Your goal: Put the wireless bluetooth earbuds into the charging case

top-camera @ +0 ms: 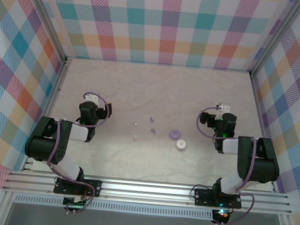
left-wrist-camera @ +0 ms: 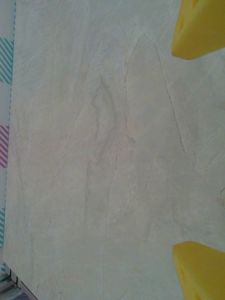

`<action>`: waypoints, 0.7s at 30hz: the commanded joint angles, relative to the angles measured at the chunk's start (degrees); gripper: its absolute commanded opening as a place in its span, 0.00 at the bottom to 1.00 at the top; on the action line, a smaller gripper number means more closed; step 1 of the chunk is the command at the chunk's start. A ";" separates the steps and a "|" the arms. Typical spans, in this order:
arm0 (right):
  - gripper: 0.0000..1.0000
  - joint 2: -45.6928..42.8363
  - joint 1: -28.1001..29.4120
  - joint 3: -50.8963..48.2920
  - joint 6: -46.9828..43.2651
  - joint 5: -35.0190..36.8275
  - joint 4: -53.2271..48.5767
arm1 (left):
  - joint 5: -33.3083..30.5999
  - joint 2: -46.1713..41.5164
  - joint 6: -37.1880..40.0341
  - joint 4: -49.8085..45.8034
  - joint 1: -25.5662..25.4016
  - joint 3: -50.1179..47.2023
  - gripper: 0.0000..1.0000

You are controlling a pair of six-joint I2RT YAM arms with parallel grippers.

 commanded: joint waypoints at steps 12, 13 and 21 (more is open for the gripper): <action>1.00 -6.84 -0.27 2.30 0.62 -0.06 -9.48 | 2.60 -8.91 -0.72 -21.35 0.67 7.05 1.00; 1.00 -8.67 -0.31 3.71 0.82 -0.28 -13.23 | 3.27 -10.18 -0.95 -23.23 0.67 7.50 1.00; 0.92 -13.92 -0.25 18.68 14.21 -7.23 -49.38 | 11.53 -16.19 -11.02 -41.58 0.21 14.45 0.90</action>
